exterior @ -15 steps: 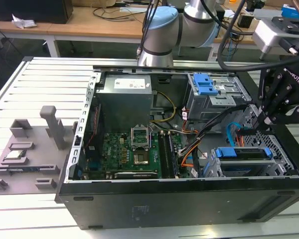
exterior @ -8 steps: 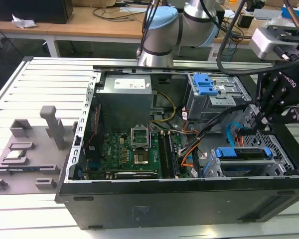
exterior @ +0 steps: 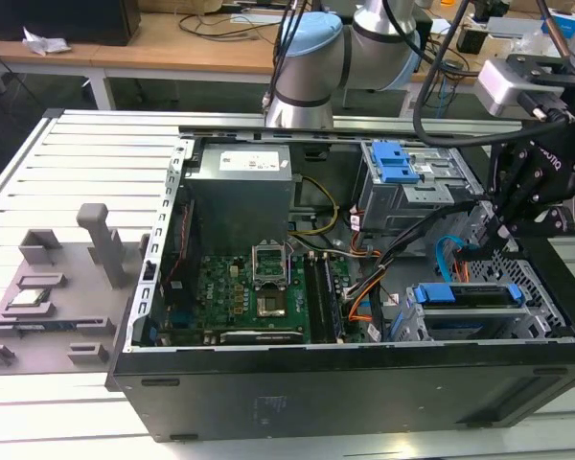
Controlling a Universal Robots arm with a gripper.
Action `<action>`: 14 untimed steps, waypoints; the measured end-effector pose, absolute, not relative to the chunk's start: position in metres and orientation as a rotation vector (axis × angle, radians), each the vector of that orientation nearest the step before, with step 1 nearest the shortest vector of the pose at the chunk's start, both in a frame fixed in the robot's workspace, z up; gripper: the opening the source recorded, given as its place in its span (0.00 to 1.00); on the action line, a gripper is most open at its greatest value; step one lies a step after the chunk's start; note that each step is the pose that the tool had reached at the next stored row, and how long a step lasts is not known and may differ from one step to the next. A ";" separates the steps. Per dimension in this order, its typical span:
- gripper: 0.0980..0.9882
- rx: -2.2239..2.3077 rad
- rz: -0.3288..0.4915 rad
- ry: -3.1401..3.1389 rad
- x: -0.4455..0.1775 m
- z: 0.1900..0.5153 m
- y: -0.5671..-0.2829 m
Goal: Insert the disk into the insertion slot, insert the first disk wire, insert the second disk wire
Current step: 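Insert the first disk wire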
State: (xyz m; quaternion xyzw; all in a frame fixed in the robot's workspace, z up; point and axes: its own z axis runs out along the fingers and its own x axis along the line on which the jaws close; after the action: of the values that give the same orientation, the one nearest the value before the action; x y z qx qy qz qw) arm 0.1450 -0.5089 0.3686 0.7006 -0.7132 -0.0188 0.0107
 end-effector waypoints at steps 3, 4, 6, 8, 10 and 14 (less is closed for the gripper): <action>0.08 2.186 -0.058 -2.225 0.145 0.369 -0.509; 0.15 2.186 -0.059 -2.225 0.145 0.369 -0.509; 0.23 2.186 -0.058 -2.225 0.145 0.369 -0.509; 0.23 2.186 -0.059 -2.225 0.145 0.368 -0.509; 0.23 2.186 -0.057 -2.225 0.145 0.365 -0.508; 0.23 2.181 -0.047 -2.221 0.145 0.356 -0.507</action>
State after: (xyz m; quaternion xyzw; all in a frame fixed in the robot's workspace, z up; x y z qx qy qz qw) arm 0.1449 -0.5069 0.3560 0.7006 -0.7132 -0.0151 0.0143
